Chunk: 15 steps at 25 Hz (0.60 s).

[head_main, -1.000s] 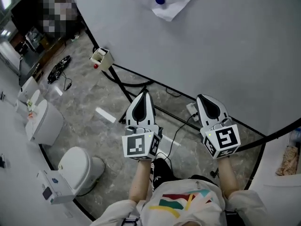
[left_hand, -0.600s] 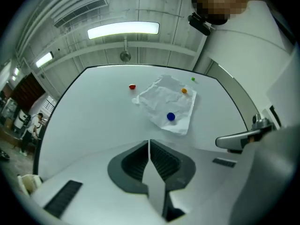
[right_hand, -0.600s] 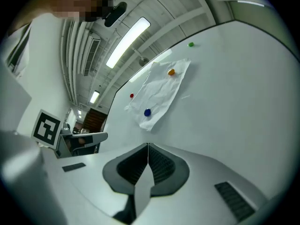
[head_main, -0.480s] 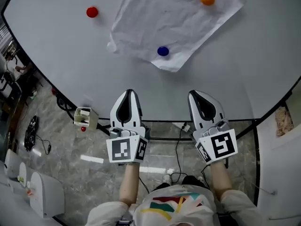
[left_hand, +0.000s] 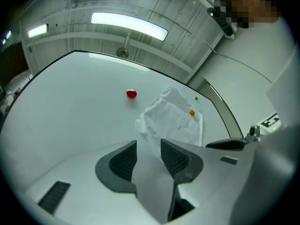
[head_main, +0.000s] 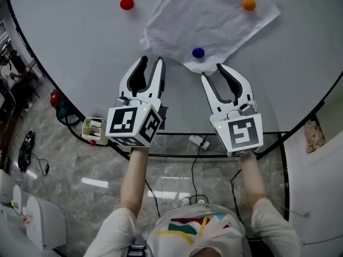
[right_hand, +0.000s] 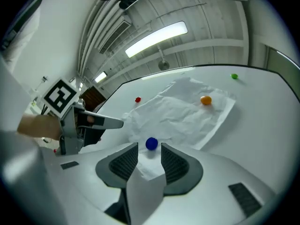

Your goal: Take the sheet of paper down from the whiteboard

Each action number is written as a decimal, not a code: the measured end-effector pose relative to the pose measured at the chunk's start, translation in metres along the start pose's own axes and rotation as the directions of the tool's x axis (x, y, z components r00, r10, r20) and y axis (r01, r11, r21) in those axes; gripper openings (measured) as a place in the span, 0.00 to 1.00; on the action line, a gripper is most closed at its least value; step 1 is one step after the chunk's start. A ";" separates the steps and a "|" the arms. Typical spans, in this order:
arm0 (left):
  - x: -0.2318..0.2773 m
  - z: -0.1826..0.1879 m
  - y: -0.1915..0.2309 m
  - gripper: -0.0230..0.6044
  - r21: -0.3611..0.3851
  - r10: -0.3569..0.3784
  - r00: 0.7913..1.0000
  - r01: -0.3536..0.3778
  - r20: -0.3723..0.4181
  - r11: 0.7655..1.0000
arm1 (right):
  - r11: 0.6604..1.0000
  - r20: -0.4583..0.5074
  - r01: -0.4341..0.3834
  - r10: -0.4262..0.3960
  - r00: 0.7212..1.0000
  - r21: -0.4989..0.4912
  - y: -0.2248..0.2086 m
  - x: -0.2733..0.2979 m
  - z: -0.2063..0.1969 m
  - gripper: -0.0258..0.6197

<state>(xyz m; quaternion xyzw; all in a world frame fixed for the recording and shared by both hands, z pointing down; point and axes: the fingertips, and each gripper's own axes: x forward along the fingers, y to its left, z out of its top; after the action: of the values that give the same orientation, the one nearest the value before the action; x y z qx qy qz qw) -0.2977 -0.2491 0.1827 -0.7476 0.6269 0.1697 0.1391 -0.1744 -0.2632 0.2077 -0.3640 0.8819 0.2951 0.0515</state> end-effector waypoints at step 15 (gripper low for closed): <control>0.016 0.031 0.006 0.25 -0.057 -0.008 0.999 0.010 0.034 0.998 | 0.980 -0.079 0.075 -0.091 0.993 -0.184 0.001 0.049 0.007 0.24</control>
<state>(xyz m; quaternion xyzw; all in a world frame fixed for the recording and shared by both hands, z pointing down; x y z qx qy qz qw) -0.3040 -0.2514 0.1484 -0.7510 0.6160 0.1997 0.1291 -0.2120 -0.2889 0.1875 -0.4163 0.8370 0.3551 -0.0080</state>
